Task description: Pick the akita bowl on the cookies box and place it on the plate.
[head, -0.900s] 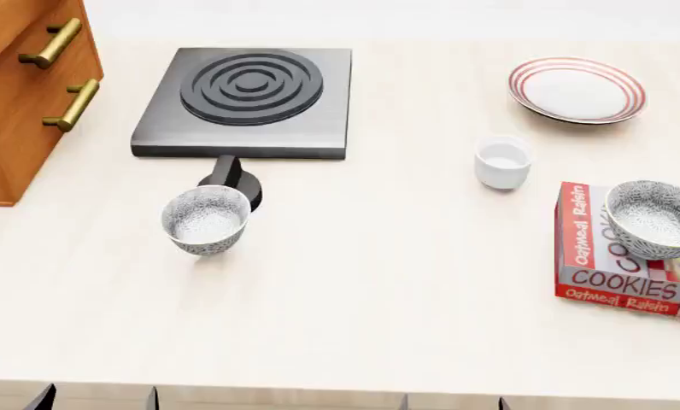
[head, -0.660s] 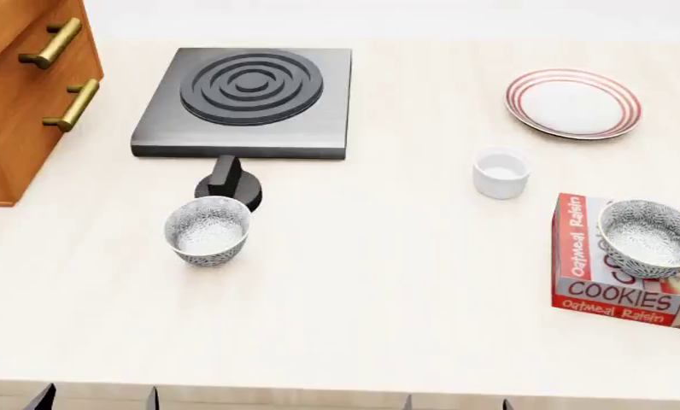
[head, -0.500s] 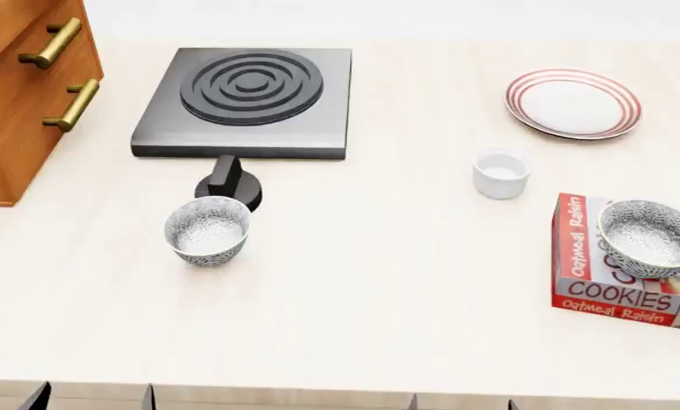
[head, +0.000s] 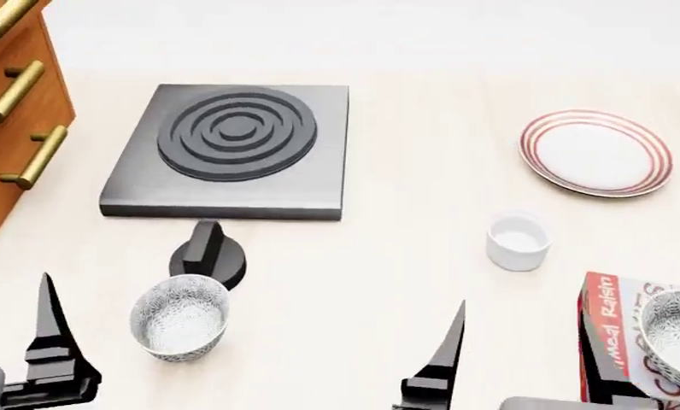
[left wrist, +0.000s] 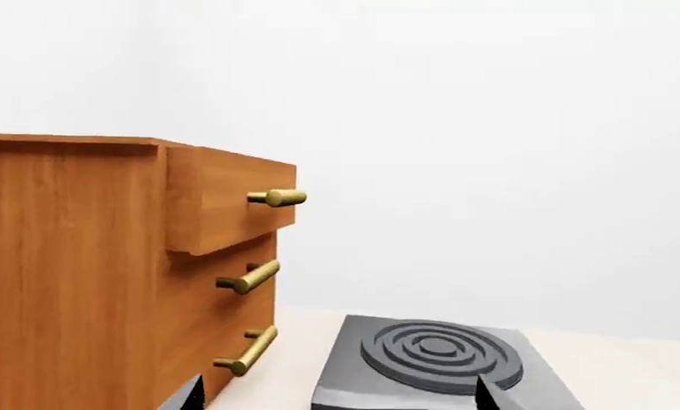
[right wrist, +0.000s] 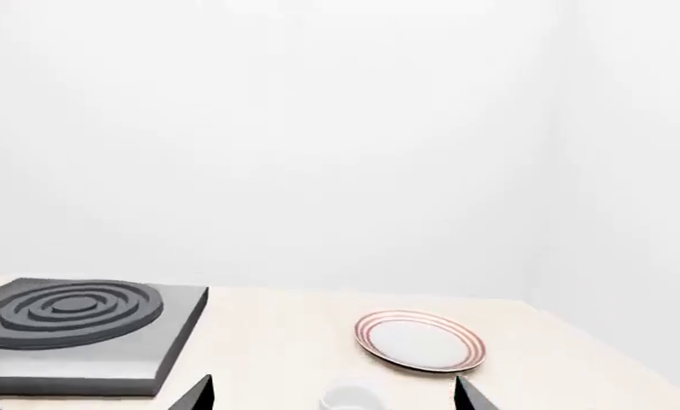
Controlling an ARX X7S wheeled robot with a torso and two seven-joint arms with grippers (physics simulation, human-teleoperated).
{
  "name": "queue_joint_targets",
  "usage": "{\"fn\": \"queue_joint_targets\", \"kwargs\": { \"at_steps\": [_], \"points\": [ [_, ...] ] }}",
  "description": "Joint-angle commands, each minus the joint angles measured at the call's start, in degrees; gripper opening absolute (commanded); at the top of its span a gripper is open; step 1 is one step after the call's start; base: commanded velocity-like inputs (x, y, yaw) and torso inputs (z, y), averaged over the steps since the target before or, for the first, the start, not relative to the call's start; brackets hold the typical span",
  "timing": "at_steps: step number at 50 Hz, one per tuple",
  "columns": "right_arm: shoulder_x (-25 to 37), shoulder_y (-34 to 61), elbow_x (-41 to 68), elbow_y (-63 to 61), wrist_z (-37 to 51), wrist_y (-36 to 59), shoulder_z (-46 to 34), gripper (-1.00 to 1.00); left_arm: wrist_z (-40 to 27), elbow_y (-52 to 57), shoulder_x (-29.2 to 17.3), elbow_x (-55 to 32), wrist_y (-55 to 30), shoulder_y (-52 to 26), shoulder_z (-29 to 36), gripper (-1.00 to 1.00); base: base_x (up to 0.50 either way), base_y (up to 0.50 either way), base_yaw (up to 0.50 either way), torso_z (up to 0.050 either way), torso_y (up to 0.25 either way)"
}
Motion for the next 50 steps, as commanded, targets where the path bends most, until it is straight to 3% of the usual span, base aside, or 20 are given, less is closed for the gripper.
{"fn": "queue_joint_targets", "kwargs": {
  "at_steps": [1,50],
  "points": [
    [1.91,0.35,-0.42,-10.39,0.69,5.69,0.04,1.0,-2.07,6.3,-1.35,-1.7,-3.98,-1.27,-1.19,1.0,0.5,0.0,0.0,0.0,0.0],
    [4.82,-0.56,1.98,-11.62,1.57,3.17,-0.76,1.0,-4.78,6.15,-4.2,-3.02,-2.14,-0.44,0.63,1.0,0.48,0.0,0.0,0.0,0.0]
  ]
}}
